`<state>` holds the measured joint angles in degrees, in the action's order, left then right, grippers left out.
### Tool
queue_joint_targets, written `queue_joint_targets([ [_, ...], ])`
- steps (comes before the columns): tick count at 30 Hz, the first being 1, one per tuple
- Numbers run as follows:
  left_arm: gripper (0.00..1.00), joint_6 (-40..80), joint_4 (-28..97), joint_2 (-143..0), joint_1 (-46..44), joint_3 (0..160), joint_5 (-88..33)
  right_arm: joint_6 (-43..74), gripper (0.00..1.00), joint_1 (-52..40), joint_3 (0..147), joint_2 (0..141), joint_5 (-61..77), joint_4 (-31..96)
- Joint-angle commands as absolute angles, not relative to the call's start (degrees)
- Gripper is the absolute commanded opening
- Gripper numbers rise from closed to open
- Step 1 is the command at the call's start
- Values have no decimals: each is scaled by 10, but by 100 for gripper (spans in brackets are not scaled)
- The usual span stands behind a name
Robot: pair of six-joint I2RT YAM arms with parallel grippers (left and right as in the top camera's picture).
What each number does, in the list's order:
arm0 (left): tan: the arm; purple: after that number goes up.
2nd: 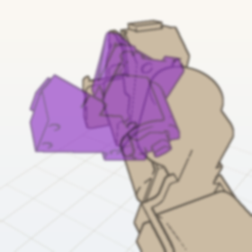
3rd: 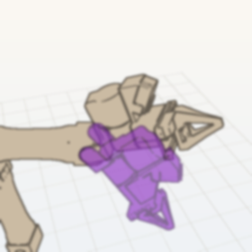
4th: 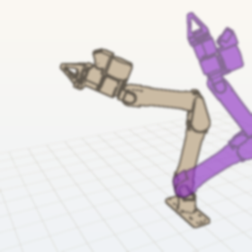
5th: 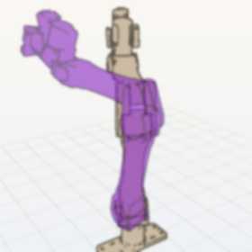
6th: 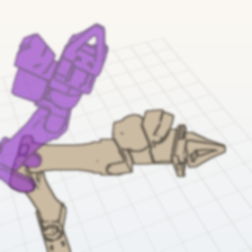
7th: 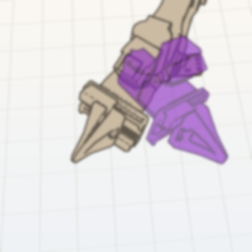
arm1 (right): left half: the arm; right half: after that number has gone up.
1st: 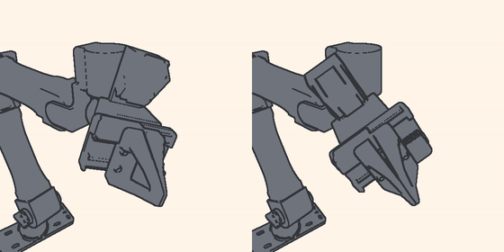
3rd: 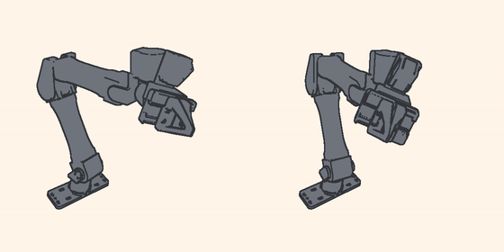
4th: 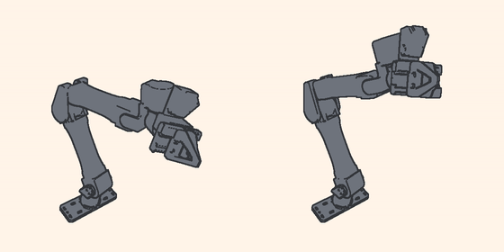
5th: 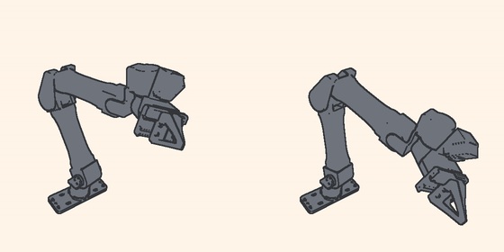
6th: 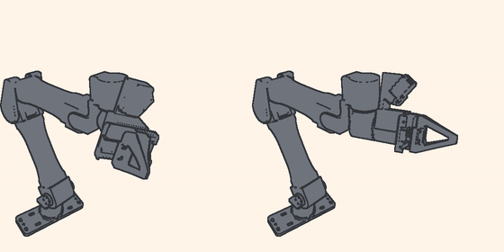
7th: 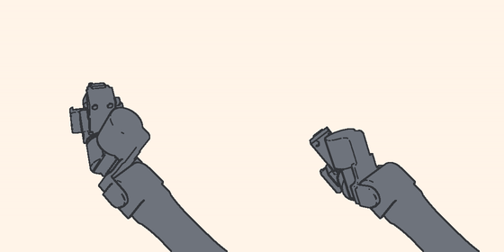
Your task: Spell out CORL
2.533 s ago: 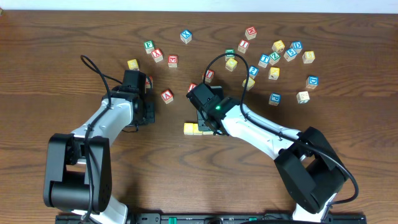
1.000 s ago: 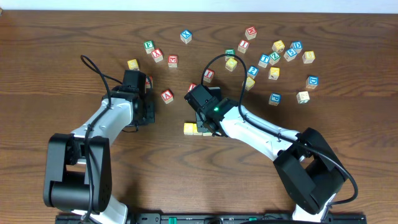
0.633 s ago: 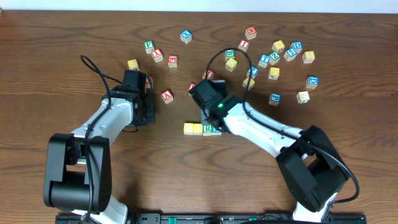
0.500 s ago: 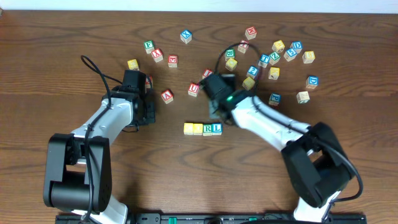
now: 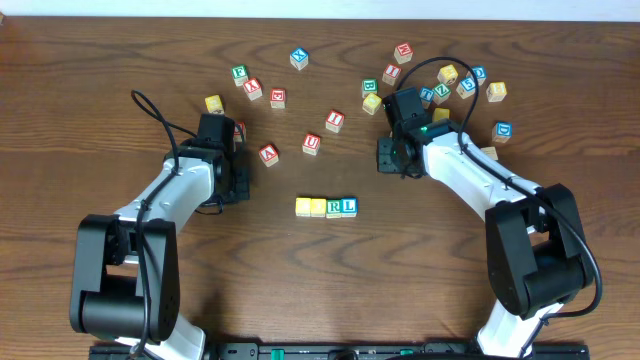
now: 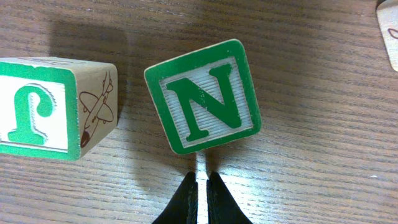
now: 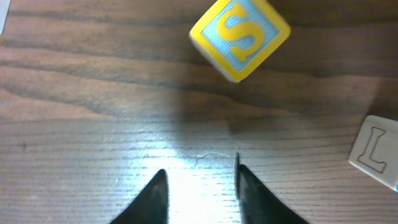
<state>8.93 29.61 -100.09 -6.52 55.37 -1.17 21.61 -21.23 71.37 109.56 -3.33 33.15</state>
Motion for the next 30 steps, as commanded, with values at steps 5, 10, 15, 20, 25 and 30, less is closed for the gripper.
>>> queue_joint_targets([
  [5, 7, 81, 297, -1003, -63, 561, -10, 179, 1, -210, 721, 1088, -24, 364],
  [10, 8, 81, 298, -1003, -63, 561, -10, 166, 1, -218, 729, 1023, -24, 404],
  [15, 7, 81, 299, -1003, -63, 561, -10, 159, 1, -230, 729, 937, -24, 465],
  [20, 7, 81, 307, -1003, -63, 561, -10, 160, 1, -265, 726, 914, -24, 559],
  [25, 7, 81, 317, -1003, -63, 561, -10, 176, 1, -345, 682, 914, -24, 540],
  [30, 7, 71, 323, -1003, -63, 561, -10, 208, 1, -411, 608, 914, -17, 445],
])
